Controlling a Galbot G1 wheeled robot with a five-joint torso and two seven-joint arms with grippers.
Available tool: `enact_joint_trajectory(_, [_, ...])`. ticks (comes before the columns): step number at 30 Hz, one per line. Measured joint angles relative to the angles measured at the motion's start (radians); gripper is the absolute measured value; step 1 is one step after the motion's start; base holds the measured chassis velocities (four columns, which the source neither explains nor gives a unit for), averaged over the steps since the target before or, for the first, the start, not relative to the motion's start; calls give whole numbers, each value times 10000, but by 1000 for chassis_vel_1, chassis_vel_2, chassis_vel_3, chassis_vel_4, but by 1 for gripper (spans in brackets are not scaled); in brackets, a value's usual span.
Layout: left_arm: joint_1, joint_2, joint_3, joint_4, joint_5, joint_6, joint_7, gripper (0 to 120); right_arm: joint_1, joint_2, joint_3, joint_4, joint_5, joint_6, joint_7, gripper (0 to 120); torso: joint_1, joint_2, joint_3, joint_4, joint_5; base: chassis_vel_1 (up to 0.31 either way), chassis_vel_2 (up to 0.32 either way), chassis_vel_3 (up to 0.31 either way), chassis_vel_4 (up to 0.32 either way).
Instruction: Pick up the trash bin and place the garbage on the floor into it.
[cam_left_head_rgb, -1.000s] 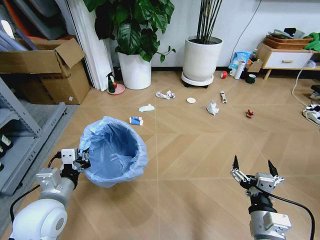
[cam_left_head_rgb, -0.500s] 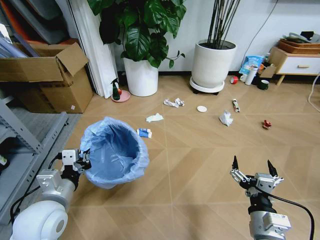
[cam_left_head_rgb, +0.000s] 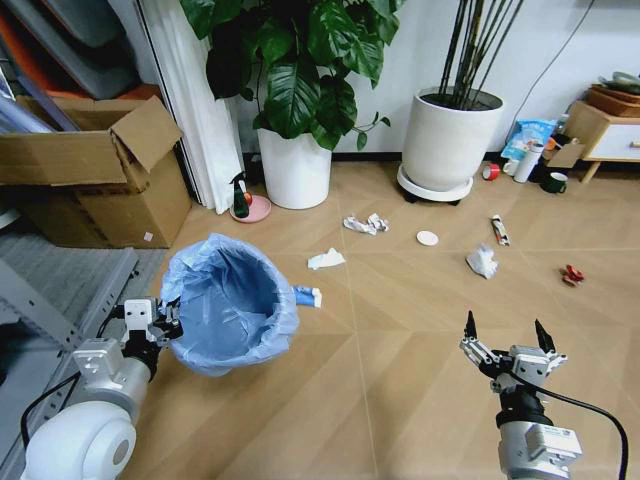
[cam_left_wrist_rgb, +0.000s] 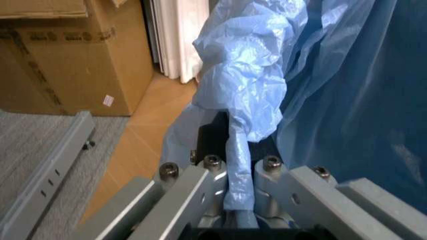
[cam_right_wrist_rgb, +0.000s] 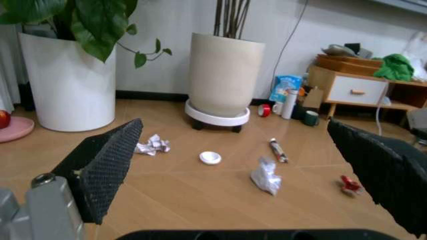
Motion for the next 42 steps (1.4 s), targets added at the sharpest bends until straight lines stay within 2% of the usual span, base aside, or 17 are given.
enact_joint_trajectory(11, [-3, -11, 7, 26, 9, -15, 28, 0, 29, -6, 4, -61, 5, 8, 0, 100, -1, 0, -1, -4, -3, -138, 320, 124, -323])
enact_joint_trajectory(13, [-2, -22, 7, 30, 9, -18, 28, 0, 41, -20, 2, -89, 19, 8, 0, 100, 0, 0, 0, -1, 6, -114, 327, 126, -328])
enact_joint_trajectory(16, [0, -39, 7, 45, 11, -18, 27, 0, 61, -65, 2, -117, 58, 2, 0, 100, -1, 0, -1, -1, -4, -121, 321, 153, -302])
enact_joint_trajectory(18, [2, -44, 0, 47, 13, -19, 23, 0, 94, -159, -5, -176, 174, -33, -2, 100, 1, 0, 1, -1, 6, -153, 285, 154, -287])
enact_joint_trajectory(20, [-4, -37, -5, 47, 11, -19, 19, 0, 115, -245, -7, -206, 232, -49, -12, 100, 1, 0, 0, -1, -1, -157, 223, 162, -259])
enact_joint_trajectory(24, [-148, 82, 89, 129, -71, -13, 18, 0, 134, -858, 42, -399, 689, -64, -182, 100, 3, 0, 2, -4, 11, -119, 122, 114, -78])
enact_joint_trajectory(25, [-141, 106, 97, 158, -95, -12, 26, 0, 181, -1324, 59, -530, 1042, -117, -307, 100, 3, -1, 2, -8, -5, -77, 76, 18, 12])
enact_joint_trajectory(28, [-8, 97, 0, 161, -106, -71, 48, 0, 531, -2294, 24, -941, 1689, -286, -552, 100, 0, 0, -1, -2, 7, 19, -14, -13, 23])
enact_joint_trajectory(29, [-8, 97, 0, 161, -106, -71, 48, 0, 531, -2294, 24, -941, 1689, -286, -552, 100, 0, 0, -1, -2, 7, 56, -42, -38, 69])
enact_joint_trajectory(31, [88, 74, -82, 137, -111, -108, 61, 0, 997, -3083, -99, -1367, 2213, -403, -738, 100, -2, 0, -3, 0, 1, 60, -53, -45, 70])
enact_joint_trajectory(33, [206, 60, -175, 109, -112, -181, 64, 0, 1658, -4259, -395, -1990, 2926, -498, -892, 100, -3, 1, -3, -2, 10, 21, -29, -43, 52])
enact_joint_trajectory(34, [206, 60, -175, 109, -112, -181, 64, 0, 1658, -4259, -395, -1990, 2926, -498, -892, 100, -3, 1, -3, -2, 10, 21, -19, -34, 52])
enact_joint_trajectory(37, [398, 65, -306, 91, -110, -320, 112, 0, 2794, -6081, -1119, -3165, 4053, -482, -1130, 100, -2, 0, -1, 4, 2, 0, 0, 0, 0])
enact_joint_trajectory(39, [473, 74, -376, 87, -103, -396, 184, 0, 3301, -6705, -1636, -3706, 4653, -431, -1286, 100, -1, 0, 0, -1, 8, 0, 0, 0, 0])
enact_joint_trajectory(40, [473, 74, -376, 87, -103, -396, 184, 0, 3301, -6705, -1636, -3706, 4653, -431, -1286, 100, -1, 0, 0, -1, 8, 0, 0, 0, 0])
enact_joint_trajectory(42, [569, 100, -500, 60, -122, -442, 222, 0, 4645, -7838, -3327, -4812, 5655, -279, -1846, 100, 0, 0, 1, 0, 1, 0, 0, 0, 0])
